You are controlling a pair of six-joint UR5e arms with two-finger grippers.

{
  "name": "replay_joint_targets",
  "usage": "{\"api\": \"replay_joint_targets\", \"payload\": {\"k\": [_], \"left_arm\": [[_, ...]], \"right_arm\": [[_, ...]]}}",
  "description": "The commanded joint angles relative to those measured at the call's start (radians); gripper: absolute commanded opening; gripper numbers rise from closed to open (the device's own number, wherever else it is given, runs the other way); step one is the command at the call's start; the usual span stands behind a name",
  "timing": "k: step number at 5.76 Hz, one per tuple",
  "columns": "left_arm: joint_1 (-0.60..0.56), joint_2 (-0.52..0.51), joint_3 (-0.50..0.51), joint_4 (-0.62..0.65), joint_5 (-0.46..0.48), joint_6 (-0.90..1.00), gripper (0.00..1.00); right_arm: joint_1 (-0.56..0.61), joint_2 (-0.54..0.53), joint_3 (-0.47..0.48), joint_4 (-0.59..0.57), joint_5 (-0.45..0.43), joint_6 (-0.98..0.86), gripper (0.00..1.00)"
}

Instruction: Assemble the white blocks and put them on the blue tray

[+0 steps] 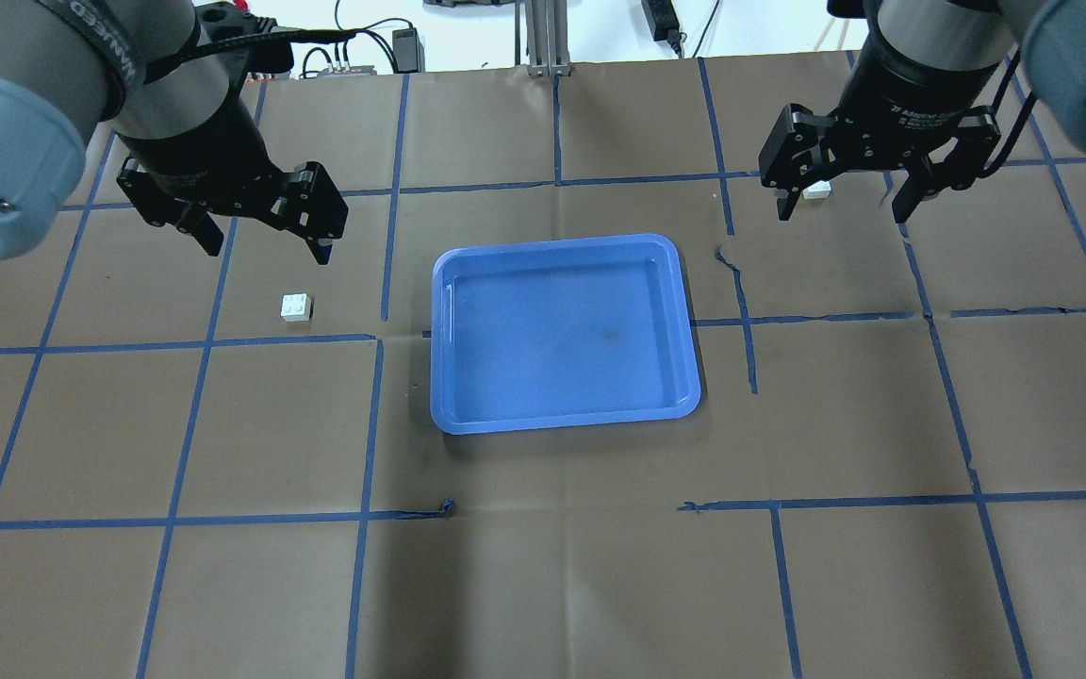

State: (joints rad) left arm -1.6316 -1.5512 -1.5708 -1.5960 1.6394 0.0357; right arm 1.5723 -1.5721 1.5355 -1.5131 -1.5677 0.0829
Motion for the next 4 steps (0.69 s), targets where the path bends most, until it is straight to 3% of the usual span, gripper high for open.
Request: {"api": "replay_joint_targets", "payload": {"k": [1, 3, 4], "left_arm": [[0.007, -0.01, 0.006, -0.007, 0.0, 0.0, 1.0], [0.1, -0.049, 0.003, -0.018, -0.001, 0.018, 0.99], [0.151, -0.122, 0.017, 0.007, 0.0, 0.042, 0.99]], "right_arm": [[0.0, 0.0, 0.002, 0.001, 0.0, 0.0, 1.0], [0.0, 0.001, 0.006, -0.001, 0.003, 0.0, 1.0], [0.0, 0.001, 0.011, -0.001, 0.014, 0.002, 1.0]]}}
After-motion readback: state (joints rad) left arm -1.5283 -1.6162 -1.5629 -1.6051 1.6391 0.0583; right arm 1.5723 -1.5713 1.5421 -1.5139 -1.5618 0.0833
